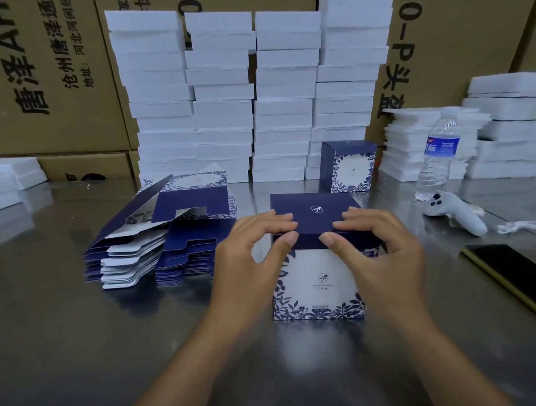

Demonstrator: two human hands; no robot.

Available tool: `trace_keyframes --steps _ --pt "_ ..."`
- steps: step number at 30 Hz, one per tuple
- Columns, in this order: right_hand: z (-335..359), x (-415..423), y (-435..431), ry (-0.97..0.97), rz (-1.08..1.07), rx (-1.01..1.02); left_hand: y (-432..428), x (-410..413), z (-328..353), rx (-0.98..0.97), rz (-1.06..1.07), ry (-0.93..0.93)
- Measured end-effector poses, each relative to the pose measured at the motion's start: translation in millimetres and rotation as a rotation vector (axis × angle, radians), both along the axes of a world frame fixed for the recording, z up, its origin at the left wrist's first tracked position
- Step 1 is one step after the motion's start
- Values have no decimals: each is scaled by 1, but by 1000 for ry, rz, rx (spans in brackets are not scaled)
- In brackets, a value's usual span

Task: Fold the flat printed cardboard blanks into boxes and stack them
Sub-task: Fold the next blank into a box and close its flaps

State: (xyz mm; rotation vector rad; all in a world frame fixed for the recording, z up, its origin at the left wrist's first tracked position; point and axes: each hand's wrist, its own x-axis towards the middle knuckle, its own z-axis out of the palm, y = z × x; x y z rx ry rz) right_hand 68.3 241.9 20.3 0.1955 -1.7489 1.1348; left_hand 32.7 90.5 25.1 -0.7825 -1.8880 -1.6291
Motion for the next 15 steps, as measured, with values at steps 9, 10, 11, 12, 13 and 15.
trace_keyframes --steps 9,10,11,12,13,15 --pt "-9 -5 12 -88 185 -187 0 3 6 37 -85 -101" --pt "-8 -6 11 -88 191 -187 1 4 6 29 -88 -99" --pt "-8 -6 11 -91 197 -194 1 3 6 28 -96 -106" --pt "-9 -6 11 -97 202 -206 0 3 5 35 -110 -120" --pt "-9 -6 10 -106 208 -219 -2 2 5 49 -134 -140" --pt "-9 -3 11 -121 231 -235 -7 -1 4 59 -202 -167"
